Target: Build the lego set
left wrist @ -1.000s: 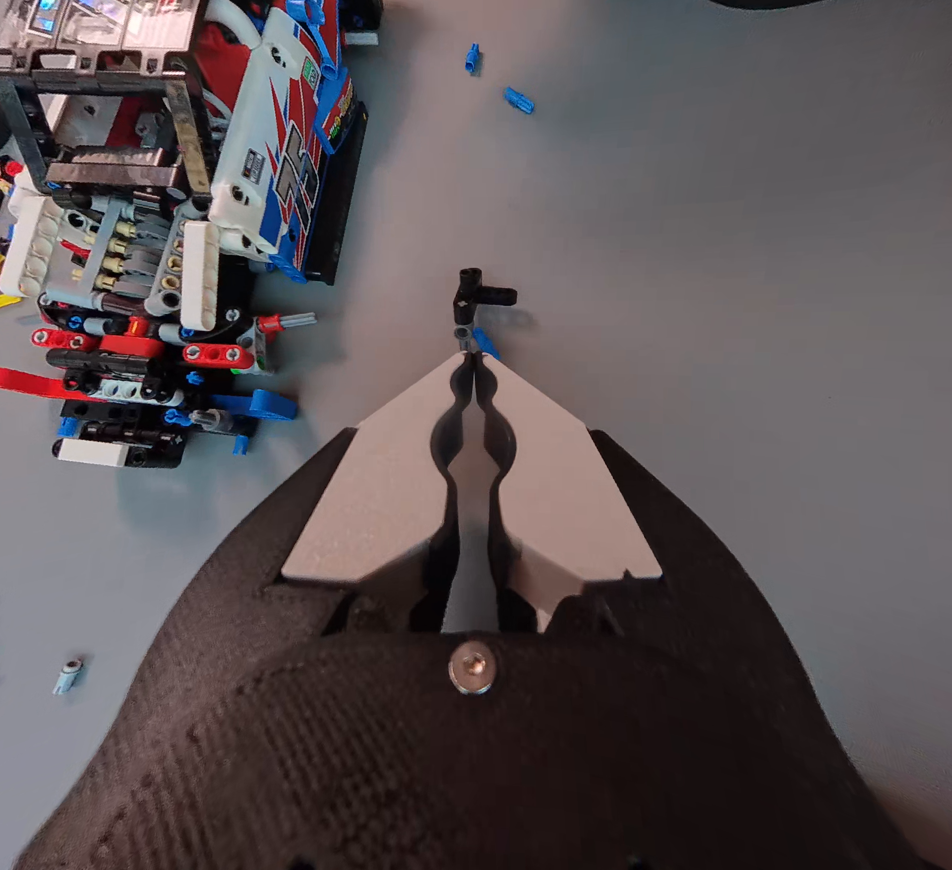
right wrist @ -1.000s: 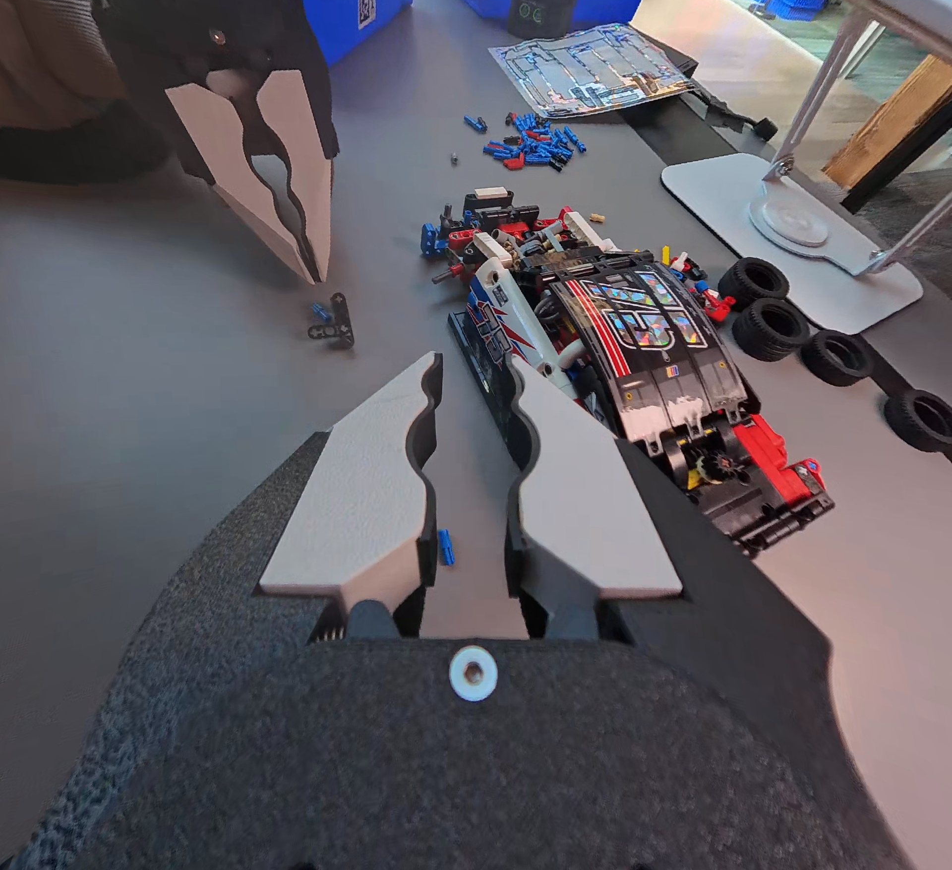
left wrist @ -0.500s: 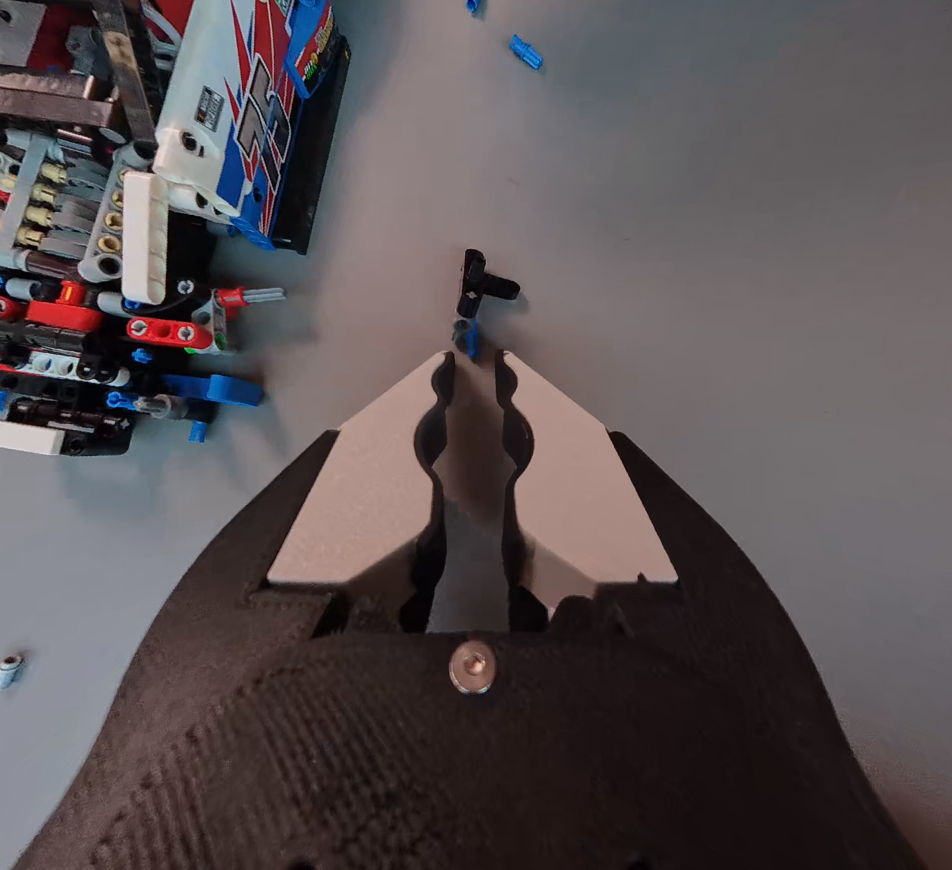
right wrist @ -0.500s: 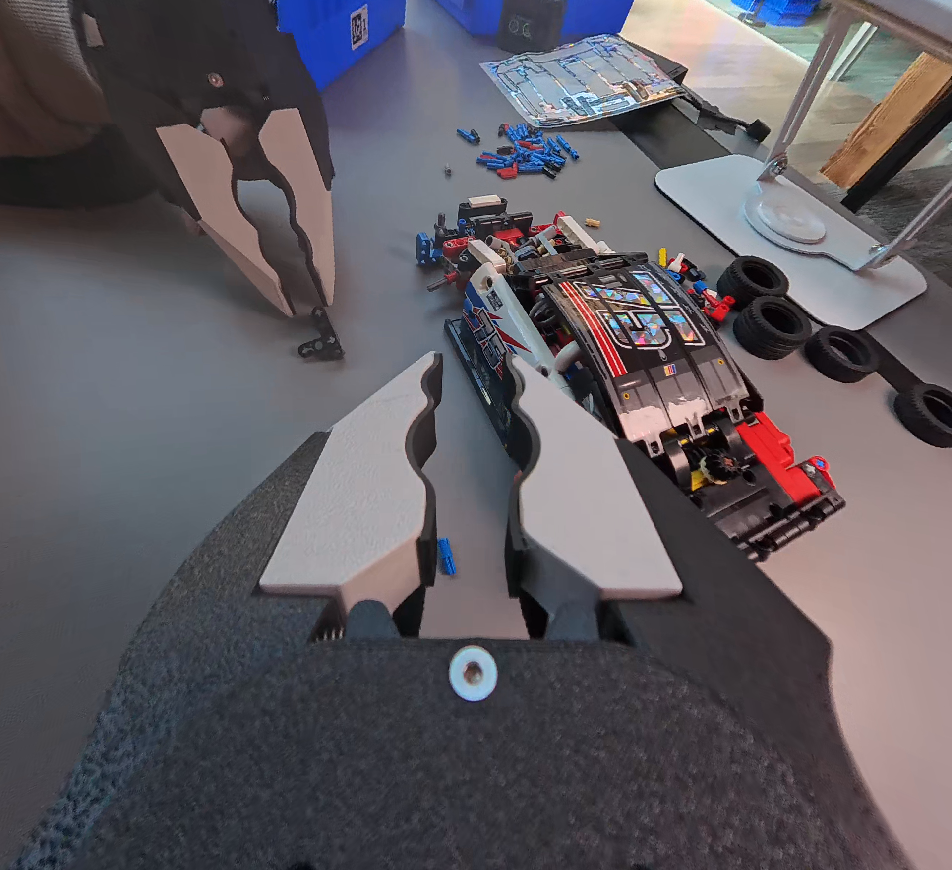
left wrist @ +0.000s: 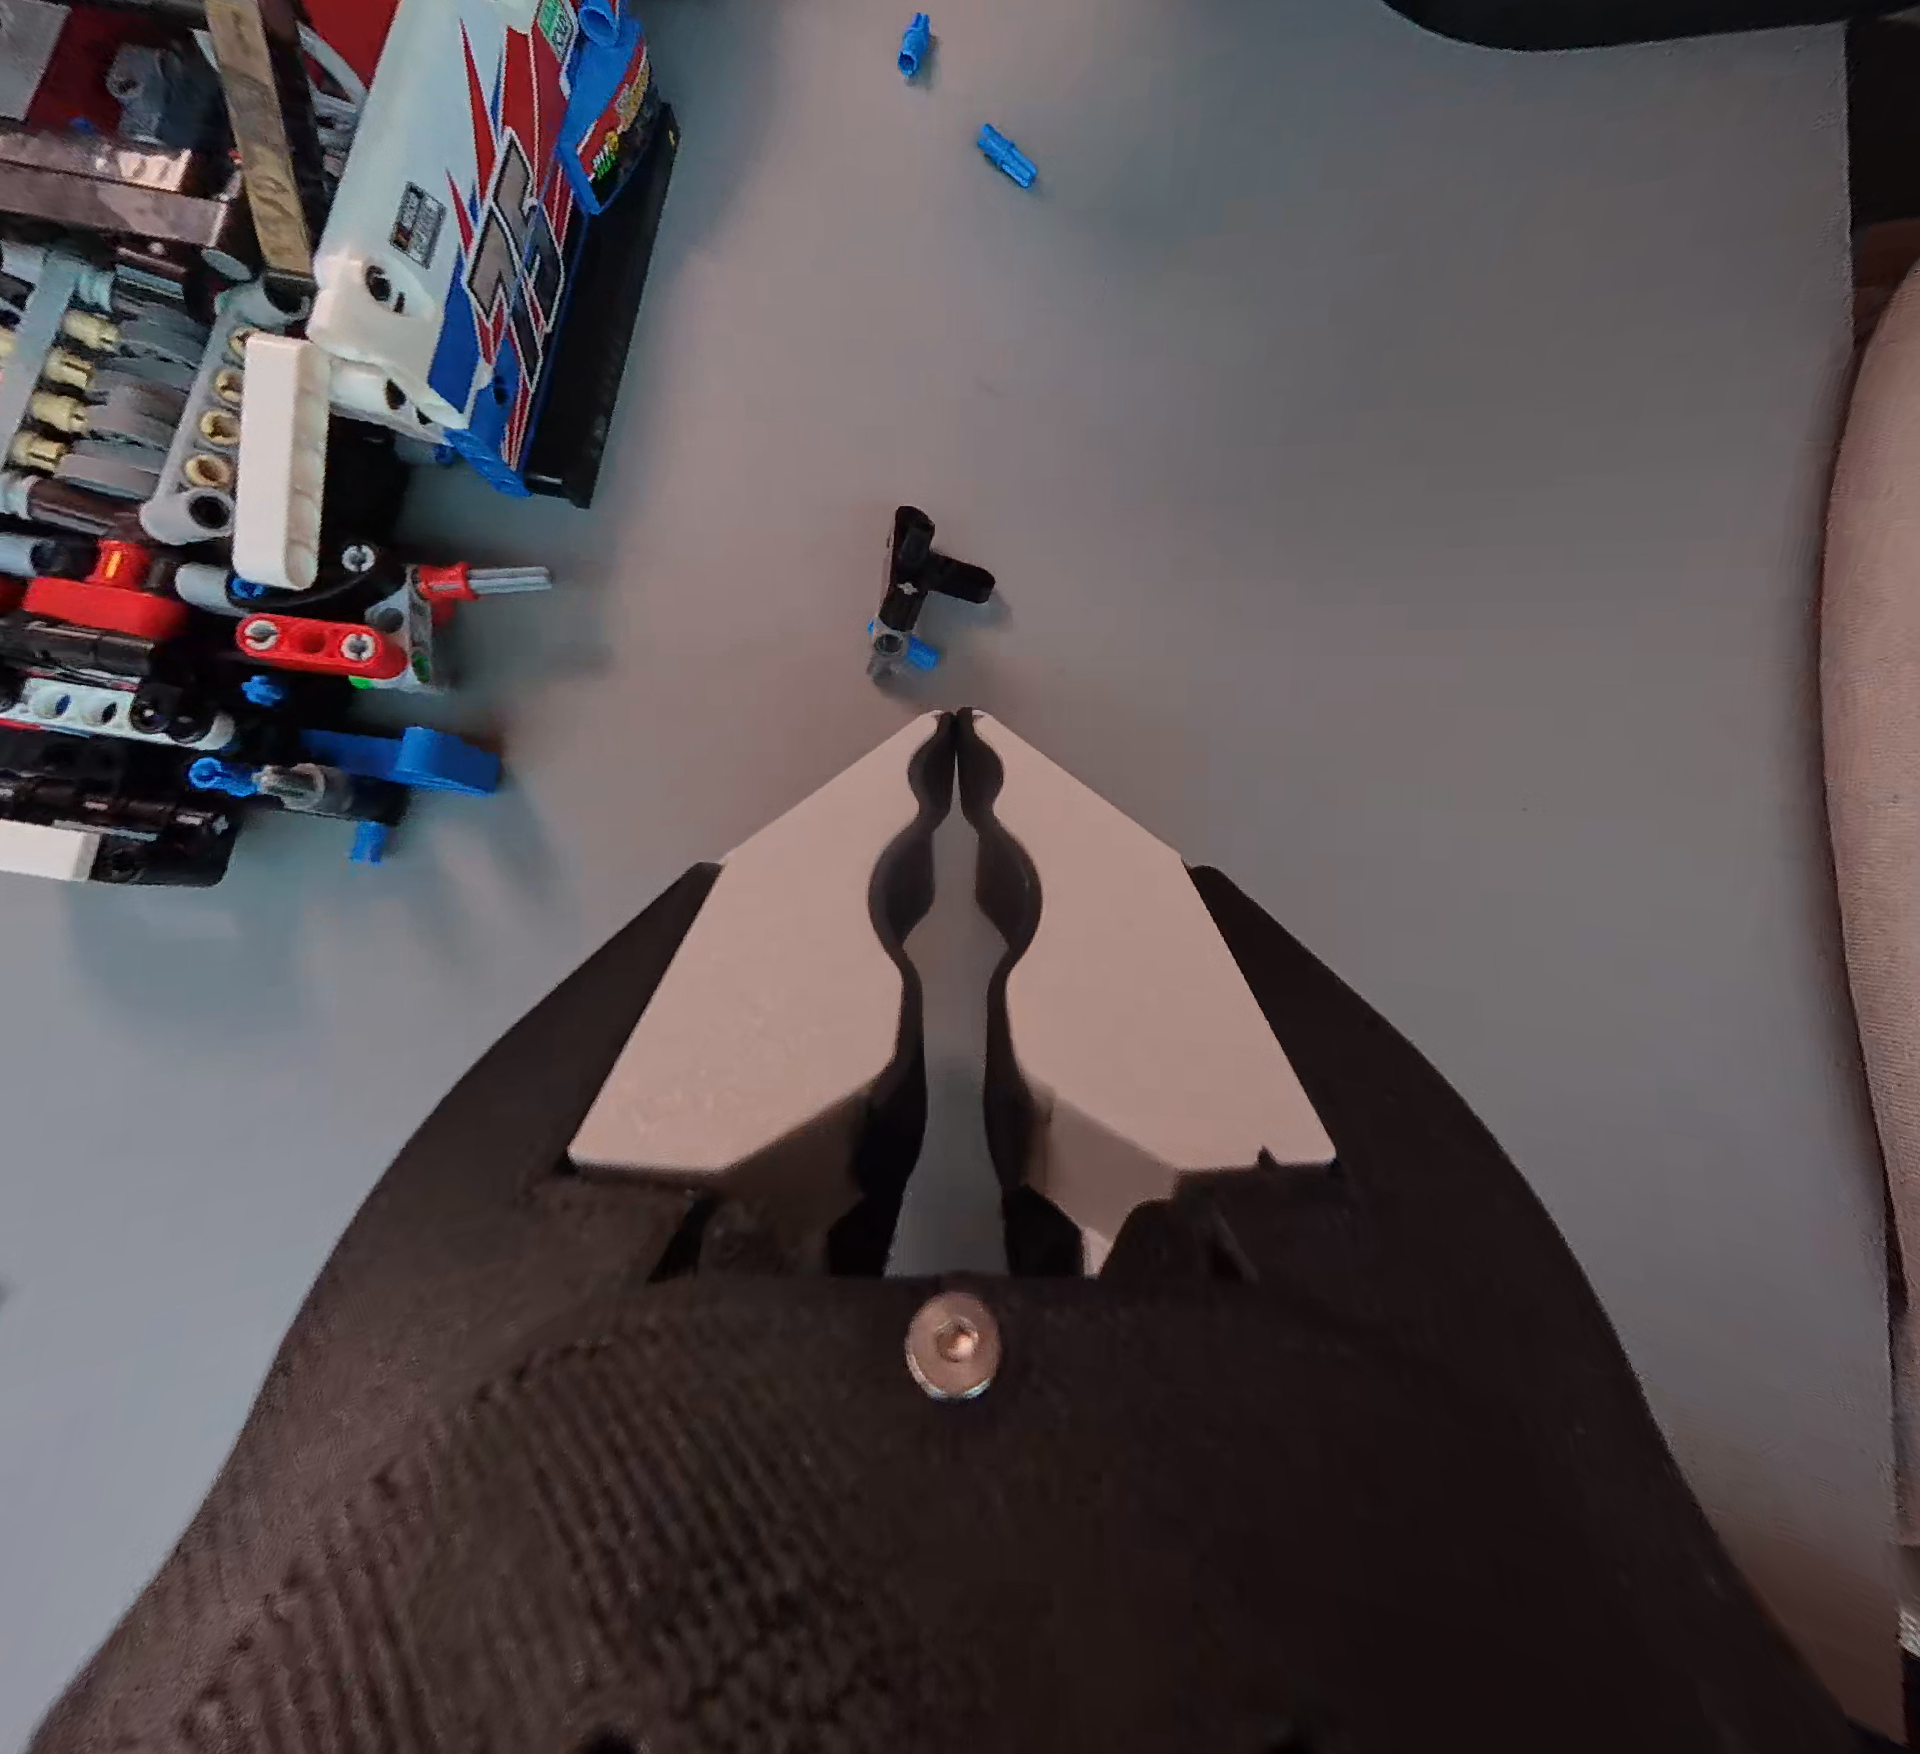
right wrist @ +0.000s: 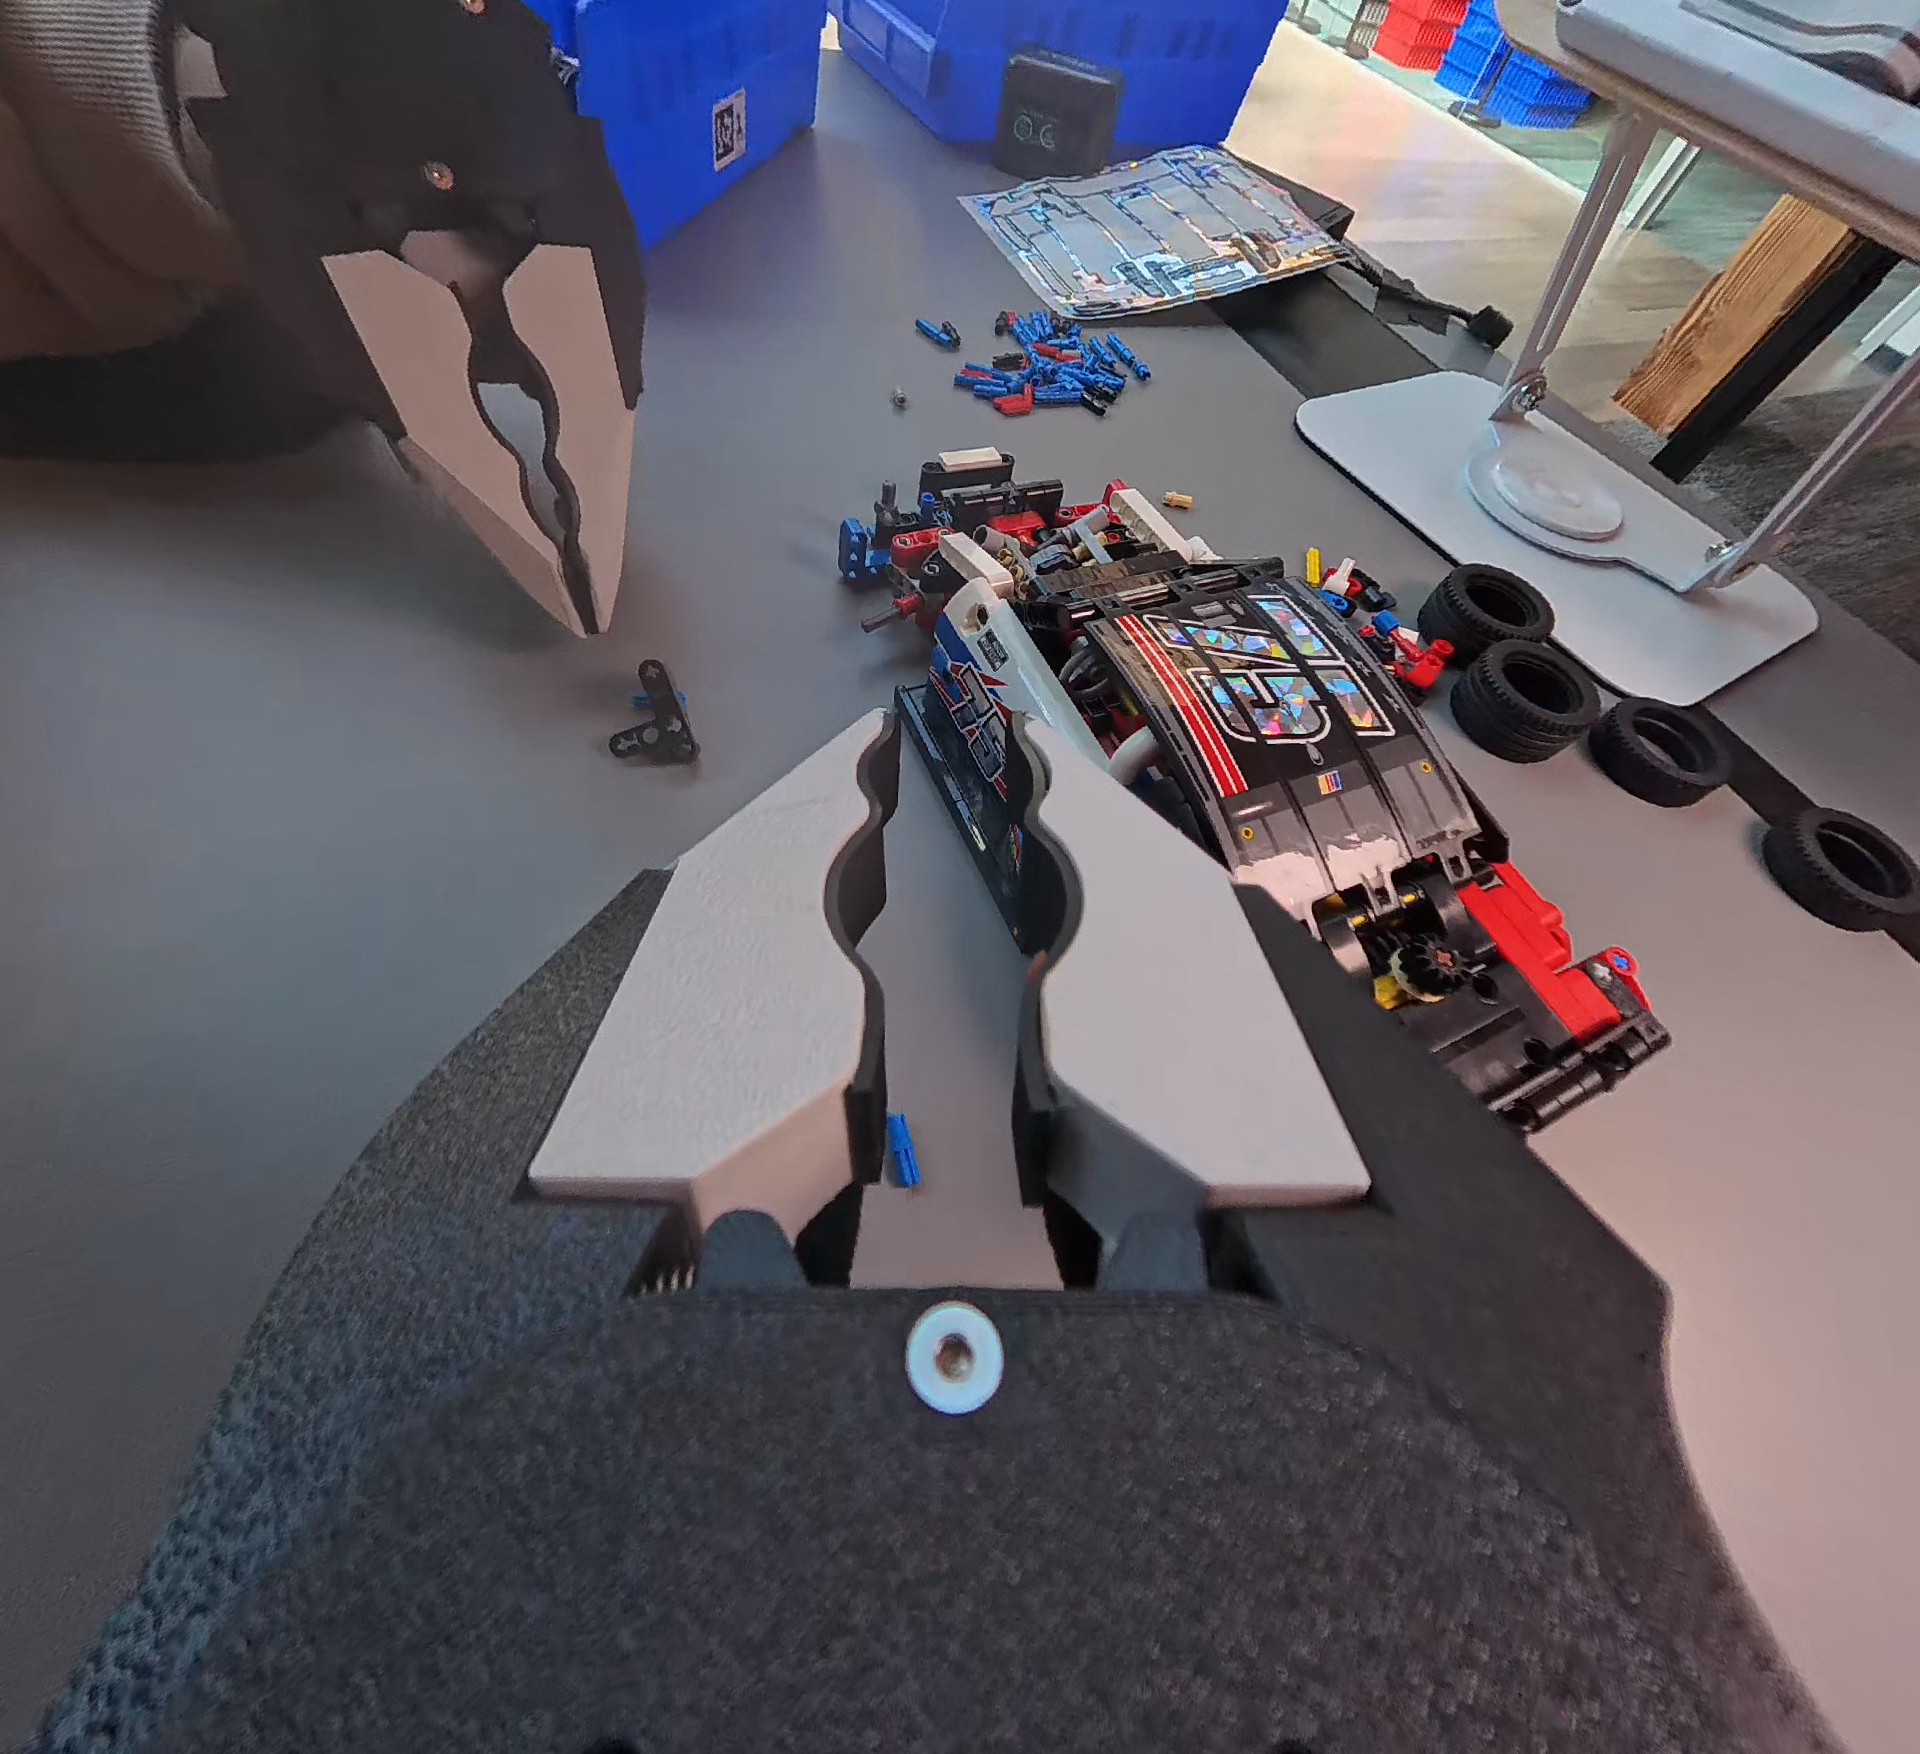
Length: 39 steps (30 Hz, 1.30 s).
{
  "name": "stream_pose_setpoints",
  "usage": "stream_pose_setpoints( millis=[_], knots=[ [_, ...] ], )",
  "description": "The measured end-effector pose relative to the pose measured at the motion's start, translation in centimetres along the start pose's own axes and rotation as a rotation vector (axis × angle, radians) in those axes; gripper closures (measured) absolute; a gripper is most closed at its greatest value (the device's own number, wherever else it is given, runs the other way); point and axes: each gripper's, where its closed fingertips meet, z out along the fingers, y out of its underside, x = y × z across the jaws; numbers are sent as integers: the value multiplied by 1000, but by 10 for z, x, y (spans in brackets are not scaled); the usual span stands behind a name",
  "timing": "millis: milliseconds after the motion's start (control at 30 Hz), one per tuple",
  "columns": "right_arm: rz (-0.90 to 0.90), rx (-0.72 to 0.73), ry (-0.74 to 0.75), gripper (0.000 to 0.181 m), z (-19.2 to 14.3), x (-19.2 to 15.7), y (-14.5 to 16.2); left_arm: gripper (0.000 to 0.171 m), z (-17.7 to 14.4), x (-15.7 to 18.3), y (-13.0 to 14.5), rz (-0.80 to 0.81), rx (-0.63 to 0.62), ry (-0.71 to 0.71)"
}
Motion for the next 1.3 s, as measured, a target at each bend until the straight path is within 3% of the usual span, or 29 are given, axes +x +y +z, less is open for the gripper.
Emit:
stream_pose_setpoints(
  millis=[333, 733, 1167, 1300],
  knots=[
    [-24, -10, 6, 166, 2, -3, 1, 142, 22, -6, -5, -40, -26, -98],
    [-40, -35, -17, 167, 8, -10, 6, 154, 32, -9, -17, 8, 17, -116],
    [-63, -58, -32, 168, 11, -16, 11, 169, 17, -10, -2, 83, -39, -126],
    [-63, -46, -12, 168, 8, -11, 7, 169, 9, -3, -32, 77, 119, -77]
  ],
)
